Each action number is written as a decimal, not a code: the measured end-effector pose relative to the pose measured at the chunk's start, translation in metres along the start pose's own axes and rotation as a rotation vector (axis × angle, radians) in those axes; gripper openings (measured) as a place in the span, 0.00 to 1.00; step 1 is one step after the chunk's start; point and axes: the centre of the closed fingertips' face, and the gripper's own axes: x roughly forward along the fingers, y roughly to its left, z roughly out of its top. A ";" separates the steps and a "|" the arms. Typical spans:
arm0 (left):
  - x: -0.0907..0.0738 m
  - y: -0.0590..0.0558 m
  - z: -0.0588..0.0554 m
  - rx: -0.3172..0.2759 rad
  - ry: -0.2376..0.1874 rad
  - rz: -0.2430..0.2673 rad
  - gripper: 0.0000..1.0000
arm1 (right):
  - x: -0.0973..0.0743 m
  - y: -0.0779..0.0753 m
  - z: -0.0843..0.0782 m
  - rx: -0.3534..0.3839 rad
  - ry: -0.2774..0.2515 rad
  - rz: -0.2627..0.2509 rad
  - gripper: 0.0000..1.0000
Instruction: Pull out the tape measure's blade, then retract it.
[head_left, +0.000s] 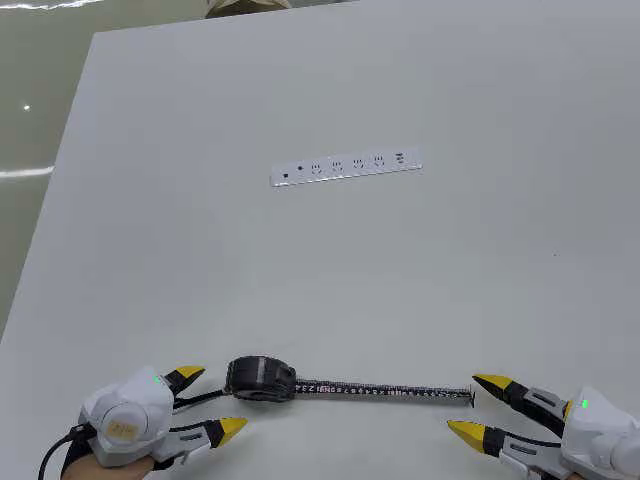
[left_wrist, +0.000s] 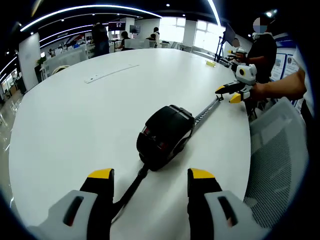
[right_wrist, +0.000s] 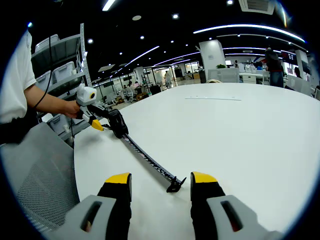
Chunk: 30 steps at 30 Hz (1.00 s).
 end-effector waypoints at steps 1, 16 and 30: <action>-0.001 0.000 -0.001 -0.011 -0.004 0.006 0.57 | -0.001 0.001 0.000 0.002 -0.002 -0.006 0.47; -0.015 -0.004 -0.008 -0.092 -0.034 0.051 0.60 | -0.010 0.009 0.008 0.011 -0.026 -0.061 0.45; -0.028 -0.006 -0.014 -0.138 -0.060 0.090 0.63 | -0.011 0.020 0.015 0.029 -0.008 -0.080 0.54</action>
